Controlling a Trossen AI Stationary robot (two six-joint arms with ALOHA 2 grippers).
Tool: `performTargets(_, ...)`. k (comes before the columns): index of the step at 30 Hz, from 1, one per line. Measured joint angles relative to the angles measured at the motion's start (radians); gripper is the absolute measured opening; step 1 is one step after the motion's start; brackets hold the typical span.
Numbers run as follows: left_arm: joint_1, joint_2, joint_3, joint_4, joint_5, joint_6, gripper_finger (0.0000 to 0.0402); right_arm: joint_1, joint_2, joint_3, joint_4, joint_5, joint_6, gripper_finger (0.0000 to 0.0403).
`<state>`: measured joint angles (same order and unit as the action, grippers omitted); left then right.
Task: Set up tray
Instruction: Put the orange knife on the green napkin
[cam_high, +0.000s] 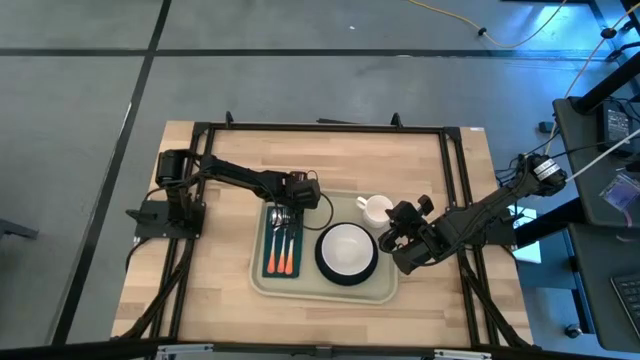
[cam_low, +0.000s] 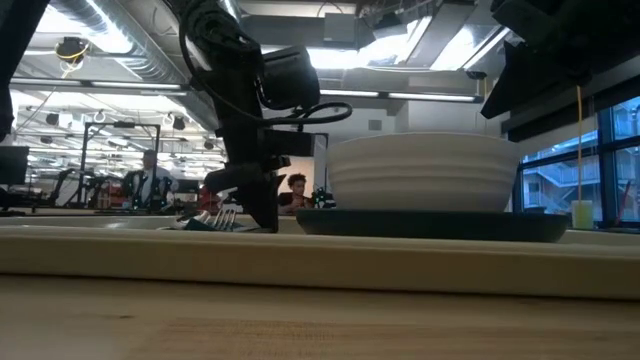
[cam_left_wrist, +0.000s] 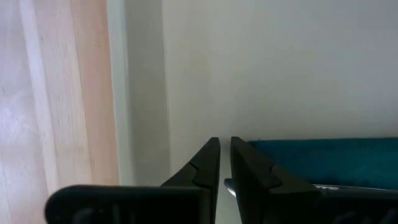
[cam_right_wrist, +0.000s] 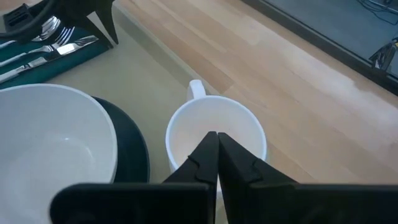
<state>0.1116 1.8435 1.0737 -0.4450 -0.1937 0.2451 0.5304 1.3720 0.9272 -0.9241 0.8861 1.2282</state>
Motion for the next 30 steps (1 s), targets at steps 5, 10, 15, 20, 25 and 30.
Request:
performTargets(5,0.000,0.000,0.000,0.000,-0.013,-0.012,0.0033,0.000,0.000,0.000,0.000,0.000,0.000,0.0011)
performTargets(10,0.000,-0.020,0.000,-0.010,-0.038,-0.014,0.0033,0.000,0.000,0.000,0.000,0.000,0.000,0.0011)
performTargets(15,-0.001,-0.097,0.001,-0.026,-0.016,-0.017,0.0033,0.000,0.000,0.000,0.000,-0.012,0.000,0.0011)
performTargets(20,-0.035,-0.197,0.001,-0.178,0.131,-0.018,0.0033,0.000,0.000,0.000,0.000,-0.041,-0.001,0.0011)
performTargets(25,-0.152,-0.243,-0.022,-0.282,0.187,-0.029,0.0033,0.000,0.000,0.000,0.000,-0.049,-0.002,0.0011)
performTargets(30,-0.289,-0.237,-0.039,-0.257,0.192,-0.104,0.0033,0.000,0.000,0.000,-0.001,-0.049,-0.002,0.0011)
